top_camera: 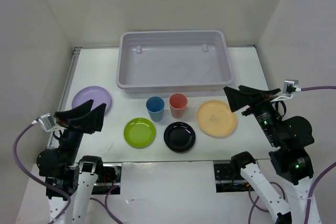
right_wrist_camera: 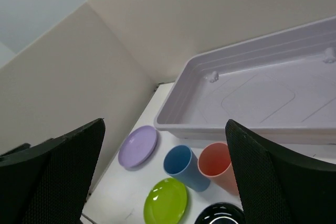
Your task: Place the mixed dishes into the plastic bin
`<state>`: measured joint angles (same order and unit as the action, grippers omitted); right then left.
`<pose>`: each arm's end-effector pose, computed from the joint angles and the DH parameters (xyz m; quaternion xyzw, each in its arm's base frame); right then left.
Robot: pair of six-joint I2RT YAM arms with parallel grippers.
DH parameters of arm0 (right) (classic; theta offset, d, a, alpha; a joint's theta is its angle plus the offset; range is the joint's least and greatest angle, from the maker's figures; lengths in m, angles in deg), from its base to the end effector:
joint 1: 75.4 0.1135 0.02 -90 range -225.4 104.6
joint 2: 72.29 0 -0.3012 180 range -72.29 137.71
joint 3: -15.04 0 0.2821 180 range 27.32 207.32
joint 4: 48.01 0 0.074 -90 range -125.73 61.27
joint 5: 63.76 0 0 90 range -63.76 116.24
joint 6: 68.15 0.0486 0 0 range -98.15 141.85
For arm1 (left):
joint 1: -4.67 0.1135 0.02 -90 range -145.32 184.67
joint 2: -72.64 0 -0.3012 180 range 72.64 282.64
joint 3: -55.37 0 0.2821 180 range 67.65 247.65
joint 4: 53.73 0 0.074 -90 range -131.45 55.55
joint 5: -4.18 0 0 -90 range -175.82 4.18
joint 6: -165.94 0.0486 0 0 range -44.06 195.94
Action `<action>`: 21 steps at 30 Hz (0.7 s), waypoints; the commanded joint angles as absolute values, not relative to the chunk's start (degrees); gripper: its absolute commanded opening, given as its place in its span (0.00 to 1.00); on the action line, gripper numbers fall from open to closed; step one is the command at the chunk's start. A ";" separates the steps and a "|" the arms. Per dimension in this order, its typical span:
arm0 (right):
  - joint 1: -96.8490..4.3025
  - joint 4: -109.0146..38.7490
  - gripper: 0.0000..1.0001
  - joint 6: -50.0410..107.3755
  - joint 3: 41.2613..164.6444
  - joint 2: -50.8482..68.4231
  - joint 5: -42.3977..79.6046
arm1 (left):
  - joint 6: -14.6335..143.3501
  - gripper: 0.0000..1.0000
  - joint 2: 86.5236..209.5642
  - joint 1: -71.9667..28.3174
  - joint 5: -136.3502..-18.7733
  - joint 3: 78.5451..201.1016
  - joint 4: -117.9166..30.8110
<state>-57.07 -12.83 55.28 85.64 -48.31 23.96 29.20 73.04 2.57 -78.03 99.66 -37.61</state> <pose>0.0551 0.0203 0.4653 0.0679 0.6295 0.3491 0.6908 0.0299 -0.0077 0.3681 -0.1420 0.4990 -0.3851 0.7632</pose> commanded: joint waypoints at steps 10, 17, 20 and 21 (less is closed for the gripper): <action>-56.86 -13.67 1.00 49.28 88.50 -50.60 23.54 | 20.76 1.00 66.49 -2.18 -74.55 102.72 -28.90; -54.84 -18.50 1.00 53.13 81.47 -55.22 23.06 | 17.92 0.95 66.49 -7.97 -82.28 104.29 -31.25; -53.00 -19.81 1.00 53.14 80.05 -57.52 26.50 | 22.93 0.60 67.09 -10.79 -84.42 105.88 -29.76; -52.21 -19.82 1.00 52.27 80.05 -57.53 26.51 | 23.90 0.55 67.80 -11.58 -85.11 106.67 -29.24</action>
<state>-54.32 -15.11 52.16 79.70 -55.78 23.61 20.98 72.91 -9.94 -81.57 103.38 -28.15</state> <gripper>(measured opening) 0.999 0.594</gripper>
